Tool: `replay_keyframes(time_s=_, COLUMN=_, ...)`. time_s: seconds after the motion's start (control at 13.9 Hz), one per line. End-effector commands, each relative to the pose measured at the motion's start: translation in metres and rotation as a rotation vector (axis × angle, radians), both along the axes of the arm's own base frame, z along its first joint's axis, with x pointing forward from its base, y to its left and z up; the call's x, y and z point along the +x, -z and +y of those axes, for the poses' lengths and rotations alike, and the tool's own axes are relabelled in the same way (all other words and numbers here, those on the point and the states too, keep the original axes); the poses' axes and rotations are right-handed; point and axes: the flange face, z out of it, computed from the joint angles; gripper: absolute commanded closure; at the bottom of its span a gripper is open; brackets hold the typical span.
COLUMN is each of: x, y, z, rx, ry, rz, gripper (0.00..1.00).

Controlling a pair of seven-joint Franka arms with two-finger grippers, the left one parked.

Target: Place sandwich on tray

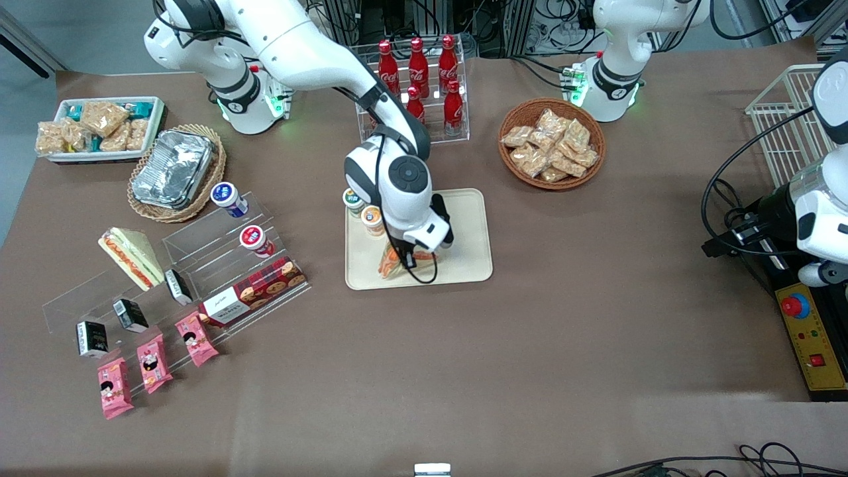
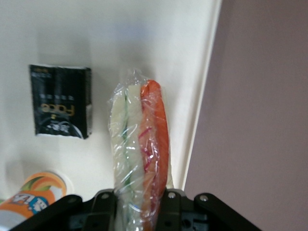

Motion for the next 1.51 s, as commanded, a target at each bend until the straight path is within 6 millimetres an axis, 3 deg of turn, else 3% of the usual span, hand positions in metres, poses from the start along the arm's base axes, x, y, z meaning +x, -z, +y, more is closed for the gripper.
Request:
replay_keyframes(time_s=0.0, x=-0.002, y=0.013, z=0.005, rx=0.001, ry=0.108, rz=-0.026, gripper=1.0)
replay_keyframes(time_s=0.14, x=-0.004, y=0.014, z=0.005, rx=0.007, ry=0.217, rz=-0.034, gripper=1.0)
replay_keyframes(time_s=0.22, x=-0.006, y=0.018, z=0.006, rx=0.007, ry=0.279, rz=-0.037, gripper=0.83)
replay_keyframes(time_s=0.36, x=-0.006, y=0.026, z=0.005, rx=0.0, ry=0.308, rz=-0.038, gripper=0.72)
replay_keyframes(time_s=0.43, x=-0.006, y=0.027, z=0.005, rx=-0.003, ry=0.303, rz=-0.041, gripper=0.6)
replay_keyframes(time_s=0.5, x=-0.003, y=0.027, z=0.003, rx=-0.003, ry=0.3, rz=-0.044, gripper=0.01)
replay_keyframes(time_s=0.79, x=0.0, y=0.014, z=0.002, rx=0.003, ry=0.256, rz=-0.043, gripper=0.0)
replay_keyframes(time_s=0.94, x=0.01, y=-0.011, z=-0.01, rx=0.009, ry=0.229, rz=-0.038, gripper=0.0)
replay_keyframes(time_s=1.01, x=0.012, y=-0.031, z=-0.016, rx=0.004, ry=0.221, rz=-0.026, gripper=0.0)
replay_keyframes(time_s=1.22, x=0.031, y=-0.111, z=-0.069, rx=-0.018, ry=0.32, rz=0.025, gripper=0.0)
replay_keyframes(time_s=1.44, x=0.054, y=-0.189, z=-0.142, rx=-0.005, ry=0.47, rz=0.049, gripper=0.0)
